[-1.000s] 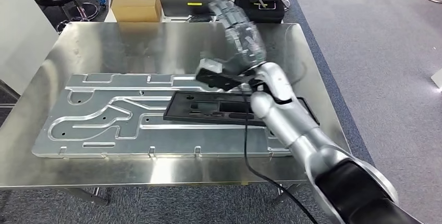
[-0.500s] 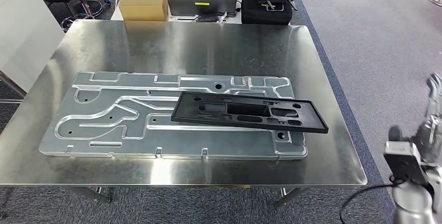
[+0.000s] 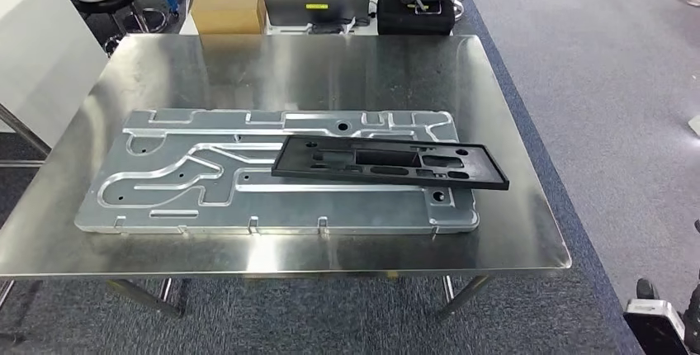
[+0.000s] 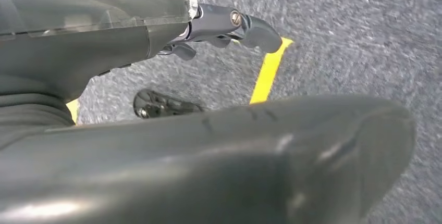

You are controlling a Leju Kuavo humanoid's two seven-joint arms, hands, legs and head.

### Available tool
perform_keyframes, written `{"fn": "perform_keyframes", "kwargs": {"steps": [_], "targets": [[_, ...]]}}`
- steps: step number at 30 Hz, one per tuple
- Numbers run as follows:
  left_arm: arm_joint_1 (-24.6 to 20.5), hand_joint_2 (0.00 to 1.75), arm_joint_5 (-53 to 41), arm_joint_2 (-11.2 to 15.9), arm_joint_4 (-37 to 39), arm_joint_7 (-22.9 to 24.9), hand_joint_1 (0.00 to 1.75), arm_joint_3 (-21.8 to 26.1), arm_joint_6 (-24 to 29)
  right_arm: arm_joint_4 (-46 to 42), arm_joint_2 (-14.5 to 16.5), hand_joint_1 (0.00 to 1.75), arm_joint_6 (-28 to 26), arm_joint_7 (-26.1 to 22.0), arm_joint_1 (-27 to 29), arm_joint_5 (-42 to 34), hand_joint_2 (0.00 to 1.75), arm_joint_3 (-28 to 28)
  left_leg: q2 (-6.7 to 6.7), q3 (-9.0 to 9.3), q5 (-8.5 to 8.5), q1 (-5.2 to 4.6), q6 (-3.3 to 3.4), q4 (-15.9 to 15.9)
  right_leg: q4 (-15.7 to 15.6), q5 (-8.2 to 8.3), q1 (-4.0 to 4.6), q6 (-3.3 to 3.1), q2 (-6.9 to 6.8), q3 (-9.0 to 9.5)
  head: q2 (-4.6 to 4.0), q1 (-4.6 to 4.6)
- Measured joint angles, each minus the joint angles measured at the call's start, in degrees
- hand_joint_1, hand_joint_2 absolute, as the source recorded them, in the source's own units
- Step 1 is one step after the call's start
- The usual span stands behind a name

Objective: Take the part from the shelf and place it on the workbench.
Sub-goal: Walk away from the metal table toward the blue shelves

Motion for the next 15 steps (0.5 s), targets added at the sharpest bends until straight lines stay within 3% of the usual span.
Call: {"fn": "perform_keyframes", "kwargs": {"steps": [2,3,5,6,7,8,10,12,13,15], "targets": [[-0.07,0.00,0.01,-0.08,0.00,0.25,0.00,0.00,0.13,1.09,0.85,0.00,0.50,-0.01,-0.02,1.13,0.00,-1.32,0.33,-0.79,1.22,0.17,0.73,-0.28,1.04,-1.56,-0.23,0.70,0.10,-0.60,0.00,0.01],[-0.08,0.00,0.01,-0.11,0.00,0.38,0.00,0.00,0.17,1.78,1.13,0.00,0.84,0.00,-0.11,1.65,0.00,-1.96,0.50,-1.44,1.90,0.31,1.00,-0.40,3.20,-3.96,-0.36,1.05,0.11,-1.37,0.00,0.01],[-0.09,0.00,0.02,-0.14,0.00,0.56,0.00,0.01,0.21,3.22,1.57,0.00,1.43,0.05,-0.34,2.35,0.00,-2.94,0.69,-2.91,3.04,0.32,1.24,-0.36,10.42,-10.09,-0.62,1.66,0.07,-3.39,0.00,0.00],[-0.07,0.00,0.02,-0.15,0.00,0.61,0.00,0.02,0.21,3.86,1.80,0.00,1.62,0.07,-0.43,2.55,0.00,-3.29,0.72,-3.69,3.61,0.30,1.20,-0.31,14.03,-12.13,-0.71,1.87,0.05,-4.06,0.00,-0.01],[-0.05,0.00,0.02,-0.16,0.00,0.64,0.00,0.03,0.21,4.40,2.03,0.00,1.76,0.09,-0.48,2.76,0.00,-3.54,0.74,-4.41,4.16,0.28,1.12,-0.26,16.14,-12.85,-0.76,1.96,0.05,-3.92,0.00,-0.01],[-0.03,0.00,0.02,-0.17,0.00,0.67,0.00,0.03,0.21,4.90,2.24,0.00,1.96,0.11,-0.57,3.08,0.00,-3.79,0.75,-5.08,4.67,0.28,1.00,-0.21,16.32,-12.45,-0.77,1.95,0.05,-2.76,0.00,-0.01],[-0.06,0.00,0.05,-0.25,0.00,0.69,0.00,0.08,0.20,5.95,2.58,0.00,2.66,0.36,-0.99,4.13,0.00,-4.36,0.77,-6.11,5.58,0.27,0.69,-0.14,9.61,-9.96,-0.74,1.57,0.06,3.40,0.00,-0.01],[-0.15,0.00,0.09,-0.48,0.00,0.69,0.00,0.15,0.19,7.29,2.84,0.00,3.46,0.80,-1.66,5.55,0.00,-5.11,0.77,-6.54,6.37,0.21,0.17,-0.20,0.75,-9.21,-0.43,0.81,0.08,9.74,0.00,-0.02],[-0.20,0.00,0.08,-0.58,0.00,0.69,0.00,0.20,0.19,8.24,2.95,0.00,3.69,0.92,-1.98,6.39,0.00,-5.65,0.77,-6.55,6.75,0.23,-0.14,-0.27,-1.57,-9.39,-0.22,0.41,0.09,11.16,0.00,-0.03],[-0.21,0.00,0.03,-0.75,0.00,0.69,0.00,0.28,0.19,11.02,3.16,0.00,4.21,1.05,-2.73,8.75,0.00,-7.26,0.76,-6.52,7.59,0.35,-0.90,-0.62,-2.56,-9.03,0.10,-0.42,0.06,11.31,0.00,-0.05]]}}
